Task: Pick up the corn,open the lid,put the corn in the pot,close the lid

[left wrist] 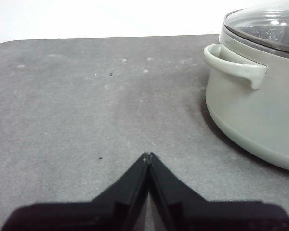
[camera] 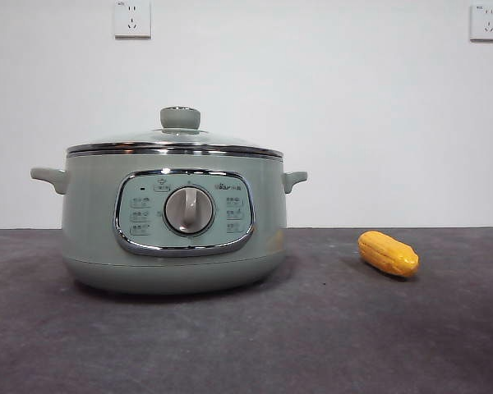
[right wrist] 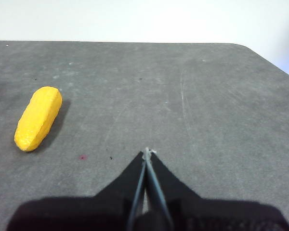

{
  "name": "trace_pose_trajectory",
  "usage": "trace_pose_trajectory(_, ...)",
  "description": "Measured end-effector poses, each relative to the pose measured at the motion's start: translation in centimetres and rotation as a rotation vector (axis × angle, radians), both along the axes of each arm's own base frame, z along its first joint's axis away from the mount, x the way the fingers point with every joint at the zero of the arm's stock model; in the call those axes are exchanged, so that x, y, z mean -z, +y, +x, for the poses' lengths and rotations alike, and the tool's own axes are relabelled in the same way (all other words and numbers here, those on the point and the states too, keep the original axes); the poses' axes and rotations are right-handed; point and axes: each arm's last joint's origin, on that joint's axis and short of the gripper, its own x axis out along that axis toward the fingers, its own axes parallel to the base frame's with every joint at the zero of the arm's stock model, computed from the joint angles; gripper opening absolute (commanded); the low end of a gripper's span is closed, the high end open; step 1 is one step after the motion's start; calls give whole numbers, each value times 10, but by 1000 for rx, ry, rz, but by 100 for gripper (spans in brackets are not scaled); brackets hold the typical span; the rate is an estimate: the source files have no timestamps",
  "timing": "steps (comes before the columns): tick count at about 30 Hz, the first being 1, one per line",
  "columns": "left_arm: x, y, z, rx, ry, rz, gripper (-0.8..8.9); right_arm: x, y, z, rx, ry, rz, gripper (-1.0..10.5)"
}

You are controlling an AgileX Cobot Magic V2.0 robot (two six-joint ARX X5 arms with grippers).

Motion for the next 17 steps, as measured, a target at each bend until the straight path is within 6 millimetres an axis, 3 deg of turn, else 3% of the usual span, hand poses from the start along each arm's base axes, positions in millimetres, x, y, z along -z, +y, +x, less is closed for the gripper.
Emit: trace_pose_trajectory(17,0,0,0,-4,2,-18,-7,0,1,0,6,-18,311,-16)
